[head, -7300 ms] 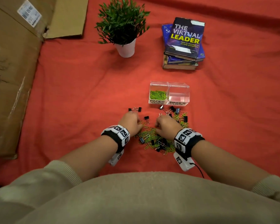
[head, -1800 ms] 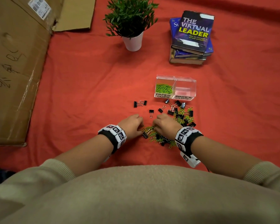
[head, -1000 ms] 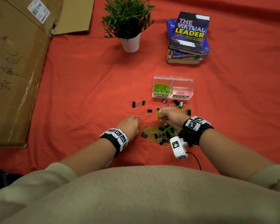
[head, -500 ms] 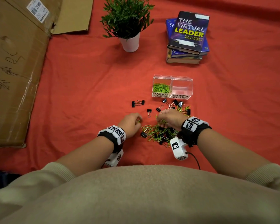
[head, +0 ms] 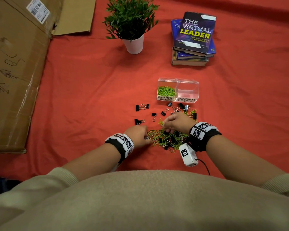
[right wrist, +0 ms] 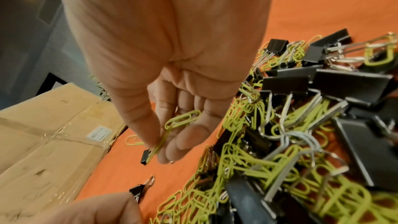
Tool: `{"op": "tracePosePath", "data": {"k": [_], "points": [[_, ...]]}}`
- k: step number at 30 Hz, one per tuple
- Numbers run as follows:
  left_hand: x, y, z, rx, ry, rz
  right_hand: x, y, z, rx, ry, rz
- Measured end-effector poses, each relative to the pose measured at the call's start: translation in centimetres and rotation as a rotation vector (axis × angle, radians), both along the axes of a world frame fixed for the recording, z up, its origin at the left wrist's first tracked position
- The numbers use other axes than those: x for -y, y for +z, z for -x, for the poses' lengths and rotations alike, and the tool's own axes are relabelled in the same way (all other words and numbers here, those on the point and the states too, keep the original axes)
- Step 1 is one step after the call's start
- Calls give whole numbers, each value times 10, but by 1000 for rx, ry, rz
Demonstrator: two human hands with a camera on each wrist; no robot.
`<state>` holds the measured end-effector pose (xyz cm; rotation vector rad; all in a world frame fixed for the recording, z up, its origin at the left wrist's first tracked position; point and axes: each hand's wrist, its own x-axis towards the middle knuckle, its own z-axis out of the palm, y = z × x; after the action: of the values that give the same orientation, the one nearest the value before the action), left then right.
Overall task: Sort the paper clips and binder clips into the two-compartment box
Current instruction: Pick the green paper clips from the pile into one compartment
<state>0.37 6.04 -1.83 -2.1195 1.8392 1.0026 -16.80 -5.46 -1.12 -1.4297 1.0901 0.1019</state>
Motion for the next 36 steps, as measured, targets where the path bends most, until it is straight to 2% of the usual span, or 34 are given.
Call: {"op": "tracePosePath", "data": {"k": [2,4,8,12,20,24,31,36], "points": [[-1,0,-3,15,-33,17,-1,4,1,34,-35,-14],[-1,2,-8,0,-36,30,-1,6,1,-9,-1,33],[-1,5,-20,33,-88,35,-3,7,-4,-243,300,397],[6,7,-16,38,-132,77,-7,3,-16,-316,493,508],[15,1,5,42,-223,77,-28,-6,-26,-254,698,652],[19,0,7,80,-255,92,-34,-8,-26,-239,669,638],[19,0,11,85,-199,90,-37,-6,-26,-279,625,615],[21,0,4,30,-146,38,-31,-10,-27,-329,511,488]]}}
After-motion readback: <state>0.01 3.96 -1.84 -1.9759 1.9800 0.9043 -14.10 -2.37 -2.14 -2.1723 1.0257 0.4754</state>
